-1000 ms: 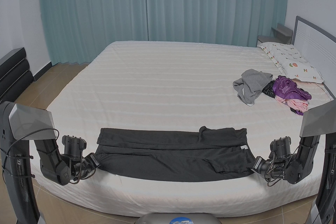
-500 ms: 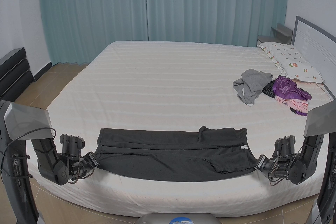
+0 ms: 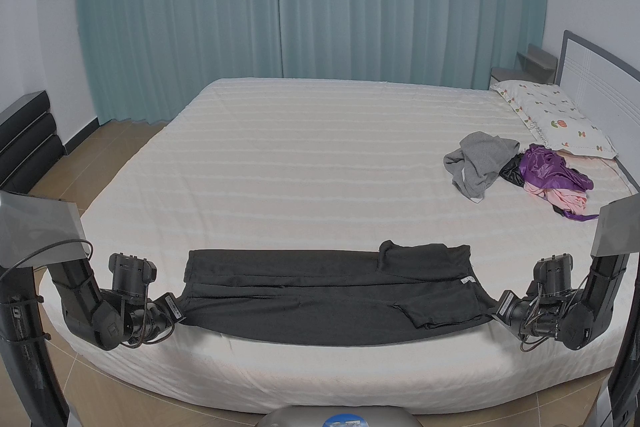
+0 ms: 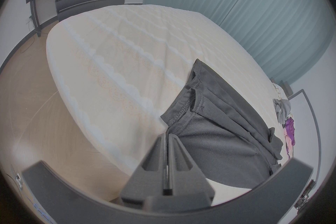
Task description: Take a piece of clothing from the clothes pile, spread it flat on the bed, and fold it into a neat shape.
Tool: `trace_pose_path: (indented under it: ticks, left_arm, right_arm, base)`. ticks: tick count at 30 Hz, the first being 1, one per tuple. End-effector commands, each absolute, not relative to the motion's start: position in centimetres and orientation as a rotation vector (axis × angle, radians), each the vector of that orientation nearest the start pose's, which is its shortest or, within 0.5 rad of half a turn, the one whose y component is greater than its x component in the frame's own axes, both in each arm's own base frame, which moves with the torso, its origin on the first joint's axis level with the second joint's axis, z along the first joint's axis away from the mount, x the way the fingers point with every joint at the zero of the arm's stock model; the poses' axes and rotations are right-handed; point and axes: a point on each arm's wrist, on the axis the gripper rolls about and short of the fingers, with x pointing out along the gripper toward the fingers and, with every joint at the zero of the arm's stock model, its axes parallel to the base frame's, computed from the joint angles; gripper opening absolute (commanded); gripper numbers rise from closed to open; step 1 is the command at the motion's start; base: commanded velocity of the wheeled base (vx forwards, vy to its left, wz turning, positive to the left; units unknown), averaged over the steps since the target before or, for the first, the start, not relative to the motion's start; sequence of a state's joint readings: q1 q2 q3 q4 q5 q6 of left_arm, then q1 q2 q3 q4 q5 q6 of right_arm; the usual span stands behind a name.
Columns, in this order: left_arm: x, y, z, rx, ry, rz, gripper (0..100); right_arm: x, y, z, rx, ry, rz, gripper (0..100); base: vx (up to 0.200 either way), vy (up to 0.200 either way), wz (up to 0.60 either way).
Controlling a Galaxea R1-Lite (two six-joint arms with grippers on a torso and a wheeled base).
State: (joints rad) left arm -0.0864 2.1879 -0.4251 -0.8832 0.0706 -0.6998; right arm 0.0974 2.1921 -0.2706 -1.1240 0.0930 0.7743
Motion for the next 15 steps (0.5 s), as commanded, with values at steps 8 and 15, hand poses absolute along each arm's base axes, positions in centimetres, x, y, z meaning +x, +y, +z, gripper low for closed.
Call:
trace_pose_path:
  ticks: [8, 15]
  left_arm:
    - [27.2, -1.7, -1.3, -0.537, 0.847, 0.283, 0]
    - [26.4, -1.7, -1.8, -0.498, 0.887, 0.276, 0]
  right_arm:
    - [24.8, 2.3, -0.9, 0.731, 0.810, -0.124, 0]
    - [24.4, 2.3, -1.6, 0.709, 0.853, -0.116, 0]
  base:
    - [0.000, 0.000, 0.00]
    - [0.000, 0.000, 0.00]
